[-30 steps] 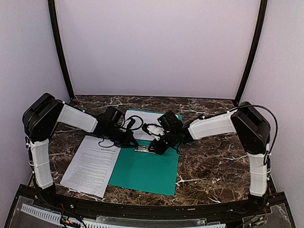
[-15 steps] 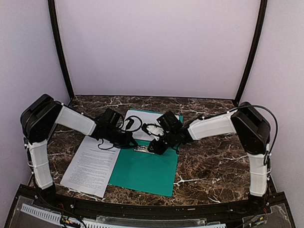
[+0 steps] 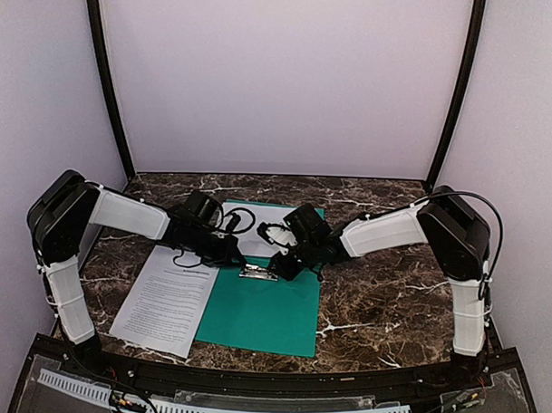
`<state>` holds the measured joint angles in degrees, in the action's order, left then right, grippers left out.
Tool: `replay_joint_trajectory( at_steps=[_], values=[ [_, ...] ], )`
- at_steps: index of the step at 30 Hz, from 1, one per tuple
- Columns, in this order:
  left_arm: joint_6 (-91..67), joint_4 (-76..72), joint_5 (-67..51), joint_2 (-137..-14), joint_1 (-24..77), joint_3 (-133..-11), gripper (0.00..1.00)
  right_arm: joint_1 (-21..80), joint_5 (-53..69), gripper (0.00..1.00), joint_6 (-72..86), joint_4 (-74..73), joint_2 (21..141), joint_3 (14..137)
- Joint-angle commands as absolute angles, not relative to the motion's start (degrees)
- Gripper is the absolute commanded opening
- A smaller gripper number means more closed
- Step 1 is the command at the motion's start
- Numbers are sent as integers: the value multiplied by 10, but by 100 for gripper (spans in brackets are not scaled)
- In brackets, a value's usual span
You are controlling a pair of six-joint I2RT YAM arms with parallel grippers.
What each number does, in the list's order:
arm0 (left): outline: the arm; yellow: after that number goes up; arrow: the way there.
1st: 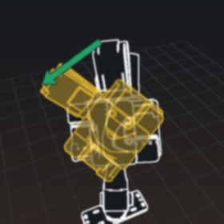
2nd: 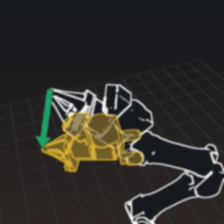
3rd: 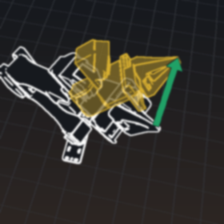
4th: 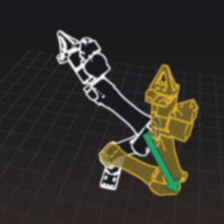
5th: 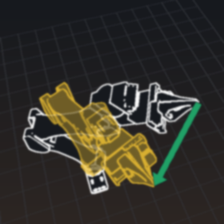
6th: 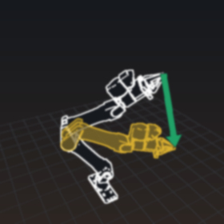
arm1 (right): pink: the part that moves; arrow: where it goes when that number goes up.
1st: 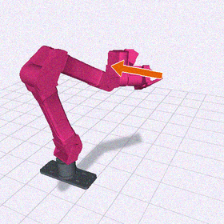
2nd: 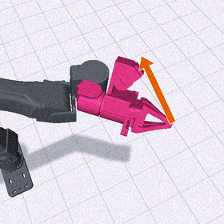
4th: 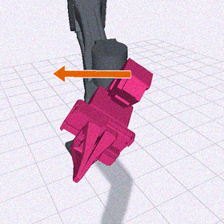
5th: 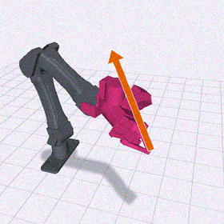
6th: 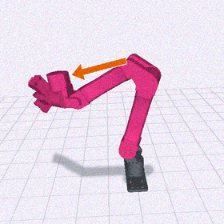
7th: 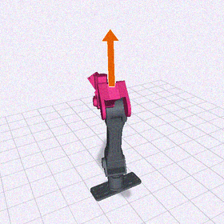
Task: Put the files into the folder
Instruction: Open the spring clip on the folder with some files.
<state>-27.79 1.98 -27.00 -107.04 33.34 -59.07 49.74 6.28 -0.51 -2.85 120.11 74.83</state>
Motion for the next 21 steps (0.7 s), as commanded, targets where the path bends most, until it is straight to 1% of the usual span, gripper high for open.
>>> replay_joint_trajectory(
  at_steps=[1, 5, 12, 16, 21],
  values=[
    [-277, 152, -284, -1072, 344, -590, 1, 491, 16, 27, -1, -107, 1240, 717],
    [-277, 160, -274, -1074, 345, -629, 1, 486, 64, 31, -1, -87, 1207, 706],
    [-266, 167, -274, -1071, 345, -671, 1, 472, 169, 42, 38, -33, 1113, 687],
    [-272, 136, -308, -1071, 348, -673, 2, 468, 175, 44, 50, -31, 1076, 679],
    [-280, 101, -359, -1079, 364, -692, 9, 456, 157, 44, 64, -37, 1043, 643]
  ],
)
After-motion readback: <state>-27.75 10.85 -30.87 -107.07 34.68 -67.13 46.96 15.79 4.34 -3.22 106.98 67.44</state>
